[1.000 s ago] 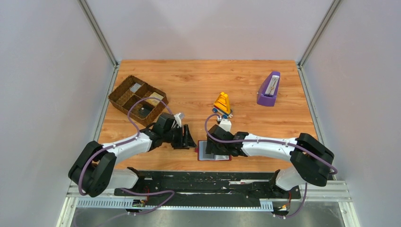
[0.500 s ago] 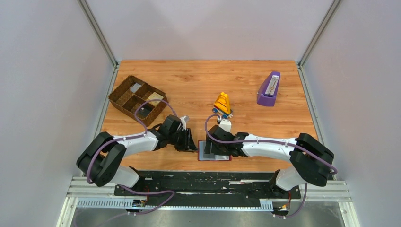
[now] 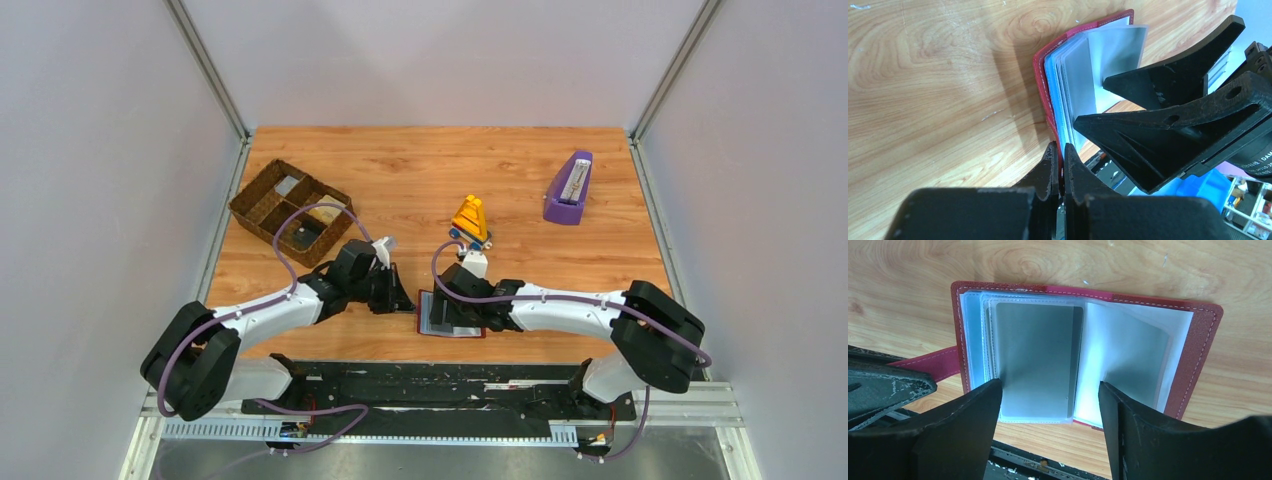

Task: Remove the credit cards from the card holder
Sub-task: Remove the credit card from the card holder.

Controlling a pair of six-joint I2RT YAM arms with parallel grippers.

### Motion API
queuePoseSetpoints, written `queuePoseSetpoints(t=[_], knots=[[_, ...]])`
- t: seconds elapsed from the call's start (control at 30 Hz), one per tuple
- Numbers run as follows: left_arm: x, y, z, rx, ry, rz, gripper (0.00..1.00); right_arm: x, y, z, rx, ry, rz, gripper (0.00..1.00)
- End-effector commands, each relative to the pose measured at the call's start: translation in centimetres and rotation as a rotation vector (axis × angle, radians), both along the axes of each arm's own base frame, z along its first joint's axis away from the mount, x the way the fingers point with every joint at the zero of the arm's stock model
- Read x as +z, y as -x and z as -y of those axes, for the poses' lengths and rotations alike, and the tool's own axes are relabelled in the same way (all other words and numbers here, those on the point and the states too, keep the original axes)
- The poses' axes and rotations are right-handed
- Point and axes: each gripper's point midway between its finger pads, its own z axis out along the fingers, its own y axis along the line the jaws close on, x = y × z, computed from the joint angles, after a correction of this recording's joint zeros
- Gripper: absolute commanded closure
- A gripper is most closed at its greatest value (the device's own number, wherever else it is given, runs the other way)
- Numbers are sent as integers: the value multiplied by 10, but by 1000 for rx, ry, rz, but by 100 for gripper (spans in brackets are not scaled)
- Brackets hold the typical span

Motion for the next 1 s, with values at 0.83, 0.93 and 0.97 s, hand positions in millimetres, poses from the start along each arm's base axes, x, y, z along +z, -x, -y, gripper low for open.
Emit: queuePoseSetpoints(t=[0.83,0.93,0.97], knots=[[20,-5,5,4,27,41,100,10,-6,-16,32,-31,23,35],[18,-6,3,9,16,45,100,6,-6,-8,11,-1,24,40],[18,-6,3,9,14,45,100,7,-6,-6,5,2,27,42]])
